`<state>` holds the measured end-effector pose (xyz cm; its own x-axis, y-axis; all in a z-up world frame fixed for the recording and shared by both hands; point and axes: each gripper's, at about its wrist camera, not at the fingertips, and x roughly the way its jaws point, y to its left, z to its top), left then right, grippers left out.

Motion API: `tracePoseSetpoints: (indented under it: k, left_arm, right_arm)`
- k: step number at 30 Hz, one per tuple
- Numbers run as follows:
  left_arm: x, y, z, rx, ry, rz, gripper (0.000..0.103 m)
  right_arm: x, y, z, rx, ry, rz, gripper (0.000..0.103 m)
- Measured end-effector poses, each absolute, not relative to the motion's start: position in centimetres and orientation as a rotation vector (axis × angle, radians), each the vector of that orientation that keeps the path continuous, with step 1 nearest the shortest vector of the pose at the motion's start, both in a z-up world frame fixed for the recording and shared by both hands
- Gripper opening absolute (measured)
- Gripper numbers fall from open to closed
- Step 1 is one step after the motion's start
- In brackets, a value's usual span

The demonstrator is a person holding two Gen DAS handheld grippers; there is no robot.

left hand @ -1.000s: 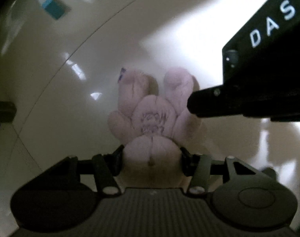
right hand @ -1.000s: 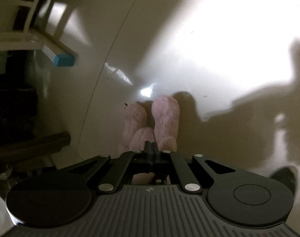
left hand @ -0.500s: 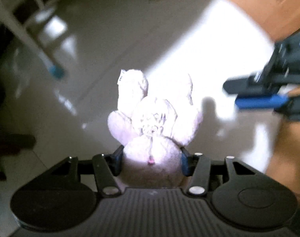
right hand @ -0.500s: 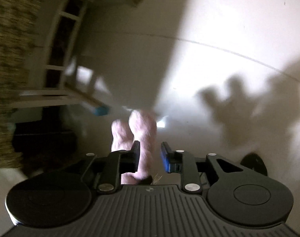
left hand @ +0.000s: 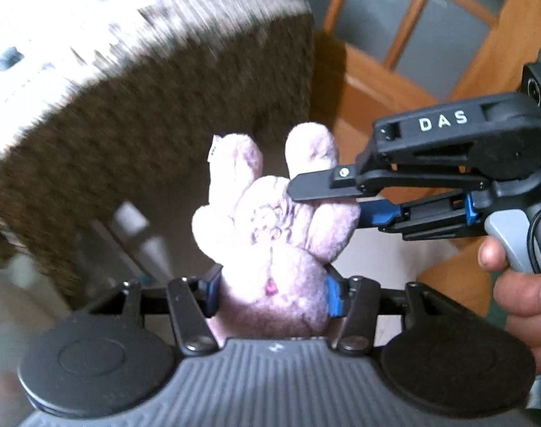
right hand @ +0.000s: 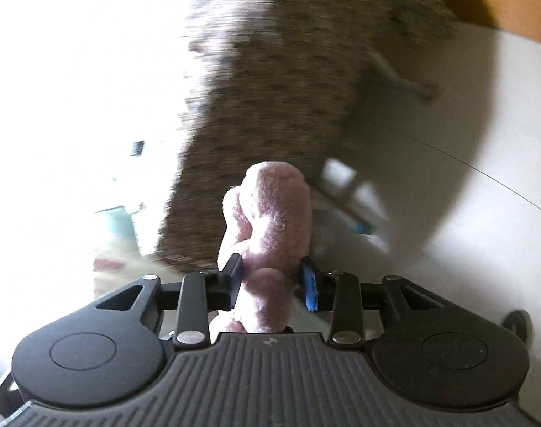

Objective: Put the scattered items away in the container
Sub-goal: 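Lift the pink teddy bear with the right gripper up to the bed, then carry the pink bear over the bed and lower it onto the sheet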

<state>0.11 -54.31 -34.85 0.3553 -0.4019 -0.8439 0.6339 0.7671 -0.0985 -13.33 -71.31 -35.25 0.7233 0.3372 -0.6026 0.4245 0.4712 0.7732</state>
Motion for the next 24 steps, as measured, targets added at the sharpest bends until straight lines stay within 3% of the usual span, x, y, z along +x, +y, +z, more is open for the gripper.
tracePoseSetpoints:
  k: [5, 12, 18, 24]
  left_arm:
    - [0.1, -46.1, -24.6, 0.216, 0.881, -0.597, 0.053]
    - [1.1, -28.3, -14.2, 0.165, 0.748, -0.463, 0.053]
    - [-0.1, -16.4, -10.6, 0.104, 0.810, -0.358, 0.053]
    - [-2.4, -10.1, -10.1, -0.006, 0.881, -0.242, 0.053]
  right_arm:
    - [-8.8, -63.6, -27.1, 1.034, 0.757, 0.114, 0.036]
    - [-0.8, -48.3, -19.0, 0.944, 0.741, 0.327, 0.036]
    - [2.9, -37.8, -18.8, 0.962, 0.843, 0.411, 0.034]
    - [4.4, -31.9, -19.2, 0.902, 0.961, 0.516, 0.034]
